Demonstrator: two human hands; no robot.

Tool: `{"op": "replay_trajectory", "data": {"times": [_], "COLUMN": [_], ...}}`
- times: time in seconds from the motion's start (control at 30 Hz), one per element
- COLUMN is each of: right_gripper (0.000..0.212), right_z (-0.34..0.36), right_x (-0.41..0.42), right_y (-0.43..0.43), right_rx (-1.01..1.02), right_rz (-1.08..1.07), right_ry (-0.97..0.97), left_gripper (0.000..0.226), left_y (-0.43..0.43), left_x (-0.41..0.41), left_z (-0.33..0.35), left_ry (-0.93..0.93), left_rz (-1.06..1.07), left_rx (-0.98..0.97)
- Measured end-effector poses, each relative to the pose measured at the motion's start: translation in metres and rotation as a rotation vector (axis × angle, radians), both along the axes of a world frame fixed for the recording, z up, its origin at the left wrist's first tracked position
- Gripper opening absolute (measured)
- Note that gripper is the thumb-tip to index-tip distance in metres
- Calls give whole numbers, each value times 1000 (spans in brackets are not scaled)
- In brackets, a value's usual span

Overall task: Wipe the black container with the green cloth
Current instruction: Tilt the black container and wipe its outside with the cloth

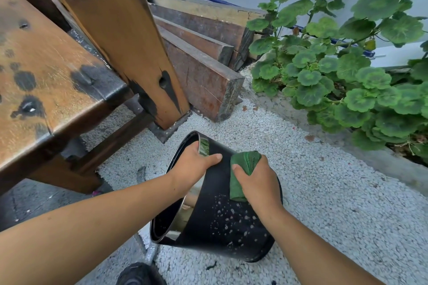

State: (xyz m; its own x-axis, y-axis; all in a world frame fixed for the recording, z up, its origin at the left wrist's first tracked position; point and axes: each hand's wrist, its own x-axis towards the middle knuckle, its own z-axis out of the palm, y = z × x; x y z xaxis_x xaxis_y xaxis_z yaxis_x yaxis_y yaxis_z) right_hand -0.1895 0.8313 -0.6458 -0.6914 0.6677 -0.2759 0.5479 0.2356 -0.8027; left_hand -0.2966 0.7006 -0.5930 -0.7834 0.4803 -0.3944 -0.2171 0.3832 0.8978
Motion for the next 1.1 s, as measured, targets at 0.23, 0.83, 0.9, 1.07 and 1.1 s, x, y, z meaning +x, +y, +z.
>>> {"op": "replay_trajectory", "data": {"times": [0.23,0.83,0.9,1.07,1.1], "right_gripper": [39,25,27,26,25], "right_z": [-28,-42,-38,-27,-24], "right_x": [14,31,37,44,42], "right_y": [24,45,44,44,46], "right_rx": [62,-685,-784,-879,-893], "right_rz": [-25,-310,-270,-309,-318], "right_ry": [-124,-9,-14,89,114], "left_gripper": [10,58,80,79,76], "left_y": [-8,-77,-81,-68,-65], "left_x": [-10,-2,3,-1,-3], "left_z": [-1,-1,-4,9,12], "left_ry": [-12,-251,-265,-282,-263], "left_rz": [21,-270,-201,14,23], "left_rx": [-51,-254,-267,-161,-149]}}
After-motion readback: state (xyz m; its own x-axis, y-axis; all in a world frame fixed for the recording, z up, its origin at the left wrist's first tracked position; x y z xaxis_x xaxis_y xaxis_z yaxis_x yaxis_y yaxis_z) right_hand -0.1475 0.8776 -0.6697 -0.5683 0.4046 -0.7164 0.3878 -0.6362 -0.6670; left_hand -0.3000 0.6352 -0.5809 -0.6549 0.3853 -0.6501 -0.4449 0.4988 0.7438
